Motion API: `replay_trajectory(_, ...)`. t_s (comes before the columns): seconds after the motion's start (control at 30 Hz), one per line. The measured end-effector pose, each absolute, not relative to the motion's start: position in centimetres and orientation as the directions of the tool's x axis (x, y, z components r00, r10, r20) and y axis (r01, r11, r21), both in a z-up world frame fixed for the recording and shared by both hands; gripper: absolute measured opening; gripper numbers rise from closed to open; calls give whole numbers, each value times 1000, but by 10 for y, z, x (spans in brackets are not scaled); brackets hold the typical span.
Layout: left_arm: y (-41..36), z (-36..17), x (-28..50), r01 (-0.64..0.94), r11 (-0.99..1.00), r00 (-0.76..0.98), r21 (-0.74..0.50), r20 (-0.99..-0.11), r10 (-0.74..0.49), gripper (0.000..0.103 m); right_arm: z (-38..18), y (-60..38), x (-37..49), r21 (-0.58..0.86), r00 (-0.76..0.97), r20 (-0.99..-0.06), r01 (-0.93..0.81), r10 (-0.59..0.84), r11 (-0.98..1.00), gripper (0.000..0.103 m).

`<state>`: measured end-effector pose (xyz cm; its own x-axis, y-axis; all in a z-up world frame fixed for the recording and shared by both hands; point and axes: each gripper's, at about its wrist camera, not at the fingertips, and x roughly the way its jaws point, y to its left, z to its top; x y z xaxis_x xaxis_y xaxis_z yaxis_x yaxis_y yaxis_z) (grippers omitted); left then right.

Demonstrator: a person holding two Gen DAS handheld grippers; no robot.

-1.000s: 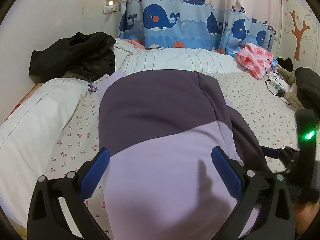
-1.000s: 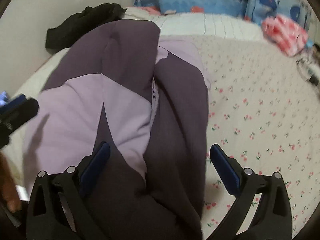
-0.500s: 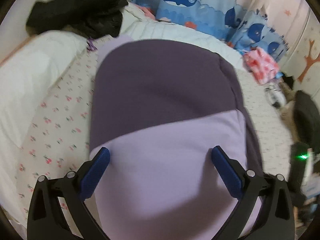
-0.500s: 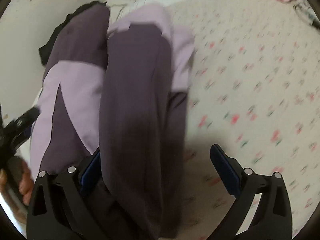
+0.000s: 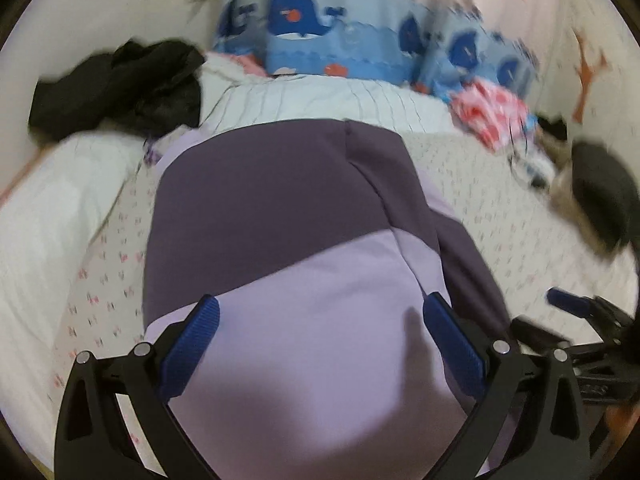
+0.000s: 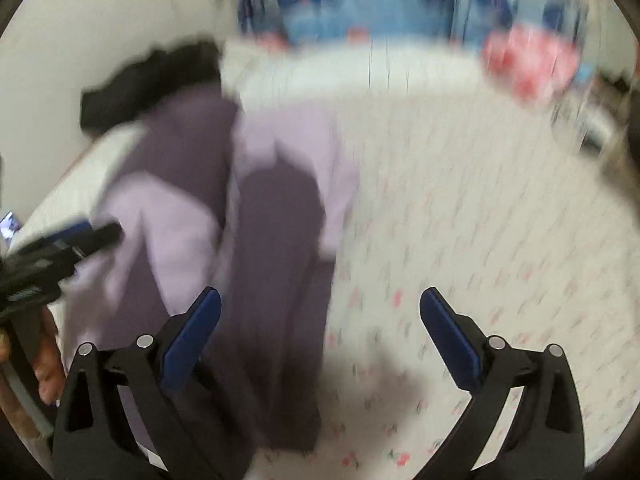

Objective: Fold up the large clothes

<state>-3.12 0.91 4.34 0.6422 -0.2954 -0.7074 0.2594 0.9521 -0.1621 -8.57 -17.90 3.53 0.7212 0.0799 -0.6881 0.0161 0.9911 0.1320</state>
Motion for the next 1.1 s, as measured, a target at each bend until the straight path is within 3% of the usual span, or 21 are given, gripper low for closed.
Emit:
replay_trajectory(0.07,31,49,-27,201,953,659,-229,-688,-304,97,50,-157,-91,104,776,-622,-48,103,993,96)
replay_trajectory(0.1,42,50,-25,171,953,668,-252,-681,-300,97,46,-149,-85,75,764,-637,-71,103,995,96)
replay_trajectory(0.17,61,47,-18,117,948,662,-296,-688,-297,97,8,-127,-66,22,649,-755,-124,98,992,96)
replay_trajectory(0.23,72,39,-12,86,941,627,-328,-716,-307,97,-38,-143,-50,190,543,-810,-110,219,976,96)
replay_trajectory(0.3,73,30,-10,77,943,593,-324,-745,-304,97,-39,-172,-50,335,511,-800,-52,313,941,96)
replay_trajectory(0.47,46,37,-25,153,973,627,-171,-744,-230,97,39,-169,-60,78,698,-712,-22,71,997,96)
replay_trajectory(0.6,30,46,-33,177,980,681,-89,-708,-187,97,68,-147,-46,-126,738,-656,95,-155,987,96)
replay_trajectory(0.77,26,52,-29,114,993,728,14,-682,-74,97,30,-125,-7,-29,630,-777,-16,-13,999,96)
replay_trajectory(0.93,27,58,-33,106,994,742,-19,-664,-92,97,18,-139,-13,79,683,-728,-3,60,997,96)
replay_trajectory(1.1,20,58,-33,89,996,745,-4,-663,-69,97,47,-143,-27,4,789,-612,68,-51,998,96)
